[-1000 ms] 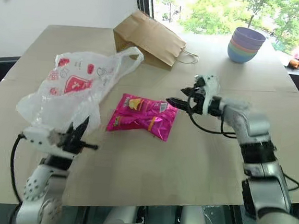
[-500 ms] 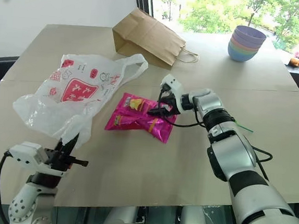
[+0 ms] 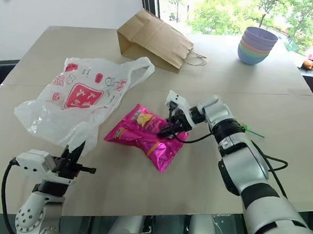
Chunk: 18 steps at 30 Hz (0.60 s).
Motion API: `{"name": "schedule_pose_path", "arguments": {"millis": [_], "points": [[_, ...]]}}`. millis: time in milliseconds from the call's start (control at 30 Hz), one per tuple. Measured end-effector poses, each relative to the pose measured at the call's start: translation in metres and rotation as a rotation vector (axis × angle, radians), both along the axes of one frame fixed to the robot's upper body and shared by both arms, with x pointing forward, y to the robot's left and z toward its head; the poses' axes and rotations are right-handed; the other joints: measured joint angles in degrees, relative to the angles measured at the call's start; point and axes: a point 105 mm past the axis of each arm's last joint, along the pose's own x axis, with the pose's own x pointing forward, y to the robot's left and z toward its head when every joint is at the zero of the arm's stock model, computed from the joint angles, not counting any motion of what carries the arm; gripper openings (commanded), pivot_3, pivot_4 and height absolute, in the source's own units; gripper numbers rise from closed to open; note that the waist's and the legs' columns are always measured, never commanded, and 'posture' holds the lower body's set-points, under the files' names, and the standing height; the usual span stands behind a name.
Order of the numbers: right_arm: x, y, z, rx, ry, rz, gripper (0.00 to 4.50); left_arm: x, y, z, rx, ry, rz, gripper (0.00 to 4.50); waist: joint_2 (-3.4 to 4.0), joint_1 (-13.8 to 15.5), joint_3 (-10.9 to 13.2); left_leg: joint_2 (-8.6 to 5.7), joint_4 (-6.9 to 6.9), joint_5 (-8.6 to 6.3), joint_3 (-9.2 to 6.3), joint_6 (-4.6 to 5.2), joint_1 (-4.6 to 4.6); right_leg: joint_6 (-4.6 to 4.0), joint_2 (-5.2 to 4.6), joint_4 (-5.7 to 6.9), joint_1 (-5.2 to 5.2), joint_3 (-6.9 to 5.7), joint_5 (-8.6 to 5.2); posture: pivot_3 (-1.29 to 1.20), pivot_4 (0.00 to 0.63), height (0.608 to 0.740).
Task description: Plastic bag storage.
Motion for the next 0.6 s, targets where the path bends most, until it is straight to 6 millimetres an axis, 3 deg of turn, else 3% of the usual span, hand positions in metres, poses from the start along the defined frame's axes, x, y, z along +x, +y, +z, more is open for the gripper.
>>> {"name": "schedule_pose_path", "arguments": {"millis": [67,233,400,533,600], "points": [[-0.002,-0.003,-0.003,-0.002,0.014,-0.01,0.1,0.003,0.001,0.001,0.0,-0.005,-0.009,0.0,0.01,0.0,0.0,-0.01,0.01,0.0,0.01,0.0,0.01,0.0,0.0,0.01,0.0,0.01,0.0,0.0,0.15,0.74],[-0.004,-0.012,-0.003,0.011,0.043,-0.061,0.03,0.015,-0.002,0.01,0.029,-0.031,-0.059,0.0,0.0,0.2,0.0,-0.03,0.02,0.01,-0.05,-0.02,-0.02,0.0,0.0,0.02,0.01,-0.05,0.0,0.0,0.15,0.74],[-0.003,-0.033,0.004,0.067,0.077,-0.169,0.03,0.043,-0.014,0.038,0.051,-0.109,-0.148,0.0,0.0,0.8,0.0,-0.1,0.08,0.04,-0.12,-0.05,-0.08,0.01,-0.01,0.02,0.02,-0.1,0.01,0.0,0.15,0.74],[-0.006,-0.058,0.026,0.194,0.104,-0.278,0.03,0.081,-0.045,0.084,0.076,-0.226,-0.291,0.0,-0.02,1.4,0.0,-0.24,0.11,0.1,-0.14,-0.15,-0.16,0.01,0.04,0.02,0.02,-0.2,0.02,0.0,0.15,0.74],[-0.005,-0.08,0.048,0.286,0.082,-0.359,0.03,0.096,-0.073,0.112,0.102,-0.293,-0.415,0.0,-0.02,1.5,0.0,-0.31,0.11,0.1,-0.04,-0.16,-0.22,0.02,0.03,-0.01,0.03,-0.24,0.02,0.0,0.15,0.74]]}}
